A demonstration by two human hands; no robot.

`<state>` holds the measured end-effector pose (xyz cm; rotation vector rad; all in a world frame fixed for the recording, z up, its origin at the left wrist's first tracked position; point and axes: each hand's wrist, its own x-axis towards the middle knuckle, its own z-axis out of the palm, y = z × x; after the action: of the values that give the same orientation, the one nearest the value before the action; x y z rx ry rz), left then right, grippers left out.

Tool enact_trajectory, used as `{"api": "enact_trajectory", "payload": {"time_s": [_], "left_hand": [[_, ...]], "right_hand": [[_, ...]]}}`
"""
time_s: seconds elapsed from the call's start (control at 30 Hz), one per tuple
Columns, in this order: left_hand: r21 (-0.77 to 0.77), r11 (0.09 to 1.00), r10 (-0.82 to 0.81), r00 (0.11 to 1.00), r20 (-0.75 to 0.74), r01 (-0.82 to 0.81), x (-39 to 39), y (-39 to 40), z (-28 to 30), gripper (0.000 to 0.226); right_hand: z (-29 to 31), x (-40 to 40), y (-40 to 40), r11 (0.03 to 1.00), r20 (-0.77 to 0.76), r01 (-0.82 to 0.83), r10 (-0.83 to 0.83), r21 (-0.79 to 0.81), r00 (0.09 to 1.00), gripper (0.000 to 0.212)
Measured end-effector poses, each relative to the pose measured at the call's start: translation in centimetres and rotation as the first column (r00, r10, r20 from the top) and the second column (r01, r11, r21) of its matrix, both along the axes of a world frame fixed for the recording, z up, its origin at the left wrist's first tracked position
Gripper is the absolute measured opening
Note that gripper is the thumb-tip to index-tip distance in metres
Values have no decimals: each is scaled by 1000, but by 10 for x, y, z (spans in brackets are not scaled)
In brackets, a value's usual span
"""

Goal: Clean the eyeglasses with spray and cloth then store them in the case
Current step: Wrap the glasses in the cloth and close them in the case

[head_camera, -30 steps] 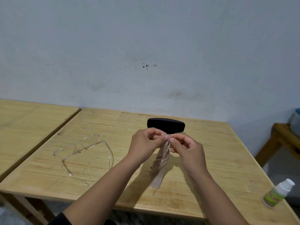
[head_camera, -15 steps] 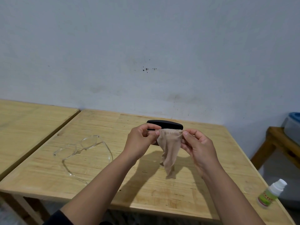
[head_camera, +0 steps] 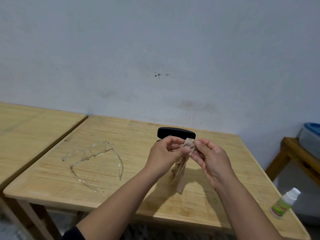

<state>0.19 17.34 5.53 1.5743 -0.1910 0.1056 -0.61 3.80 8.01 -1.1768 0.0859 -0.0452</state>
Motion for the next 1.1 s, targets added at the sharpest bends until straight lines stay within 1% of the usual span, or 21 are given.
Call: {"api": "enact_trajectory", "payload": {"time_s": [0.07,0.23,0.3,0.4,0.47,0.63,0.83,0.9,1.0,1.1], "left_hand": [[73,996,42,999,11,-43,0,1,0,23],[211,969,119,991,58,-129,4,15,3,18],[272,950,141,988,68,-154,5,24,4,16],[314,933,161,984,74,-177,6,34,7,13],[342,922,158,983,89,-180,6,39,11,12],[407,892,158,979,126,-196,9,52,17,15],[471,871,51,980,192,-138,13,59,29,25],[515,845,33,975,220,-145,18,60,30,27],[607,773,23,964,263,-184,29,57,27,28],[635,736,45,953,301,-235,42,51,25,28]], "right_hand": [[0,-1,-1,1000,-7,1,-1,5,1000,9],[3,0,-13,996,-16,82,-82,-23,996,7],[4,1,-20,992,-6,113,-113,-63,994,8],[7,1,-29,978,29,135,-132,-157,991,10],[8,1,-32,971,53,132,-124,-197,991,10],[9,2,-39,971,74,106,-92,-216,993,10],[8,9,-48,973,83,124,-110,-194,990,11],[7,14,-52,974,75,134,-122,-182,990,12],[2,24,-56,971,58,139,-130,-196,990,12],[-2,37,-58,966,40,147,-142,-212,989,13]]}}
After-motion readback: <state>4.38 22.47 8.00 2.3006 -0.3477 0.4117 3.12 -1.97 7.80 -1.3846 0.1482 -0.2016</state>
